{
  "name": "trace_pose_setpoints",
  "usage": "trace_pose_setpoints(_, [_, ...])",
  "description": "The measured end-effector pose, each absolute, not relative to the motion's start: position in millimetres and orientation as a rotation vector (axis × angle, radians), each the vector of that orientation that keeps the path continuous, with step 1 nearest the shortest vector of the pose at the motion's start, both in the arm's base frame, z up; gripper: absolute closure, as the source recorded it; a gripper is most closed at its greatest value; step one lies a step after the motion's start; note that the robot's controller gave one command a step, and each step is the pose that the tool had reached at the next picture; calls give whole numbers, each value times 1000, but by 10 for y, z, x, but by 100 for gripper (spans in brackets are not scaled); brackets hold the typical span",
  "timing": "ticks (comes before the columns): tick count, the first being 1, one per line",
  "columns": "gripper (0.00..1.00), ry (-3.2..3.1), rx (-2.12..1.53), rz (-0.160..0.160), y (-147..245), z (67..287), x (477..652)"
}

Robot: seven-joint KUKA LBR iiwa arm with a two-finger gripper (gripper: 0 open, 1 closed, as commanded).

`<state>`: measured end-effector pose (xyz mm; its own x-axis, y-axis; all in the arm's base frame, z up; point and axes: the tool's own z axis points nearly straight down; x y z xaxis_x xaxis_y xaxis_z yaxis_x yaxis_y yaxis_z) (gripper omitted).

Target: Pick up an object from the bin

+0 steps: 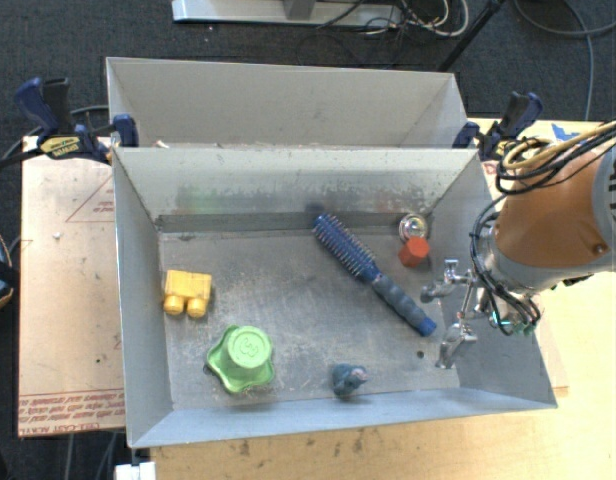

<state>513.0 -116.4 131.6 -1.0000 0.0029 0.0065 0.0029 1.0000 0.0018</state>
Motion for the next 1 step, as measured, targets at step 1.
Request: trace_pose_setpoints(1, [0, -3145, -122, -2, -1351, 746, 5417])
